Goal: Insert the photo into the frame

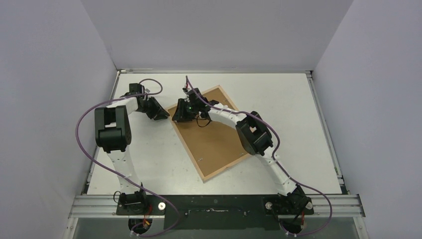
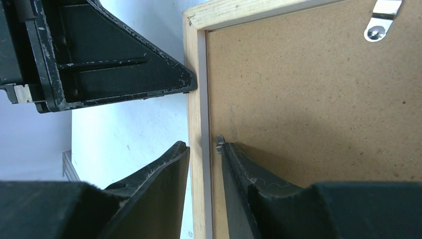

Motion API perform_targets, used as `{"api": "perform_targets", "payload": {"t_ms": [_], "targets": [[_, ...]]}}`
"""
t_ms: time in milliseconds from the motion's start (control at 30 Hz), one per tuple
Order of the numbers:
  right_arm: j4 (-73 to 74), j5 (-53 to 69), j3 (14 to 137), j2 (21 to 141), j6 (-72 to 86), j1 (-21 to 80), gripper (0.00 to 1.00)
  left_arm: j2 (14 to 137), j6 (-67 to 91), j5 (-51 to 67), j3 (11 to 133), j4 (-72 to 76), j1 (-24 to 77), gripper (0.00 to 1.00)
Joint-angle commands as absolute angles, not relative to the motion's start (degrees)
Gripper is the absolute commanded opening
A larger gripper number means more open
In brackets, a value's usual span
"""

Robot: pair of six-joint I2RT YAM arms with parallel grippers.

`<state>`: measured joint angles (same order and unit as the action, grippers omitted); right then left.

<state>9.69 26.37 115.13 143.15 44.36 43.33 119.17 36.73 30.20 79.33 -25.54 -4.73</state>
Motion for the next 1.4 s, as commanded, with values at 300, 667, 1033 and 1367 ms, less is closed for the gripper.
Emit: {"api": "perform_targets", "payload": {"t_ms": [300, 667, 1033, 1367], "targets": [[13.08, 29.83, 117.32, 147.15, 35.17, 44.03, 0.34, 122.11, 33.7, 27.69, 81.57, -29.27, -5.19, 0.2], [17.15, 31.91, 118.64, 147.79, 28.54, 43.9, 0.35, 122.57, 33.67, 27.51, 81.99, -30.1, -5.15, 0.2], [13.5, 36.06, 117.21, 145.51, 24.37, 42.78, 0.47, 122.67, 33.27, 27.51, 82.35, -31.36, -5.18, 0.2], [7.87, 25.43, 113.81, 136.36, 33.89, 40.09, 0.59, 121.25, 31.98, 24.3, 84.82, -34.27, -5.69, 0.34]]}}
